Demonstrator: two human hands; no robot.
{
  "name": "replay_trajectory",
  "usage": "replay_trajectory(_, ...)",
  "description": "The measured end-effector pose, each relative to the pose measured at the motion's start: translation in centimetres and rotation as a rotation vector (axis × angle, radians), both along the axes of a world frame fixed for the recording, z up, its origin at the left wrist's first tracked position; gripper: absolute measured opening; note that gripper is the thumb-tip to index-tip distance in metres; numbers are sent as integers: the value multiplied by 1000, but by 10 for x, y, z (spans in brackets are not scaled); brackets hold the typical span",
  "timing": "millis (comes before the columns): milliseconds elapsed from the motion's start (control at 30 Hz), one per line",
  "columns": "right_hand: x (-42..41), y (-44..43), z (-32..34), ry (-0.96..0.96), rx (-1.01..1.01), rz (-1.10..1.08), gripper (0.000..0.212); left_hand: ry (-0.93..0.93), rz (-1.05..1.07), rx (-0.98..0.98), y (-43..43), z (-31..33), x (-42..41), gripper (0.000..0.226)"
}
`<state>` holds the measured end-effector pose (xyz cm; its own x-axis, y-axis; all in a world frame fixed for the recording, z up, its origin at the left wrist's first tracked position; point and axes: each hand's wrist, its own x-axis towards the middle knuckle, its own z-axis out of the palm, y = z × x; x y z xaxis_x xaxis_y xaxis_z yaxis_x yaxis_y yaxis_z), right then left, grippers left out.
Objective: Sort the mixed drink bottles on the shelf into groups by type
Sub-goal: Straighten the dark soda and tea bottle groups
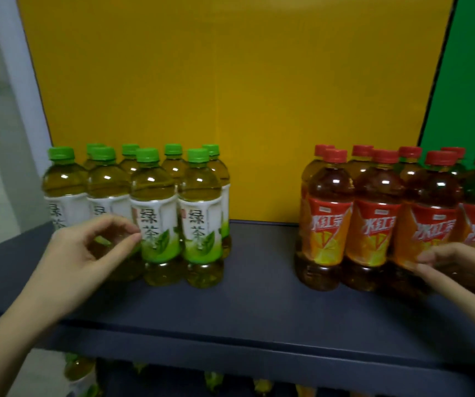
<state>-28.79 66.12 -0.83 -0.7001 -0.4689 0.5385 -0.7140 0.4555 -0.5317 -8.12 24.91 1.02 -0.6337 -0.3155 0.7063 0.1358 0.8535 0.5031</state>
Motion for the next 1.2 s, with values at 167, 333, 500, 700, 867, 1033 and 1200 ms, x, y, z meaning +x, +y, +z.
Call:
replay_trajectory(167,38,-97,8,44,-114,106,39,164,87,105,-80,-12,30,12)
replay_trajectory(333,52,-168,1,-140,-213,245,34,197,53,253,-134,-17,38,18)
replay_trajectory(500,48,-215,-9,-222,-284,227,21,23,-48,376,-159,-22,28,37)
replay_trajectory(700,43,-243,-9,-447,-304,258,76,-199,-239,554,-170,-24,11,132)
replay_trajectory(867,37,-259,-9,-578,-174,344,115,-311,-424,628,-171,-24,-9,134)
replay_trajectory(1033,45,-273,-7,-547,-175,403,95,-303,-492,663,-174,-30,-18,124)
replay_trajectory(1200,58,-281,-8,-563,-159,428,57,-258,-490,618,-171,-30,-21,119)
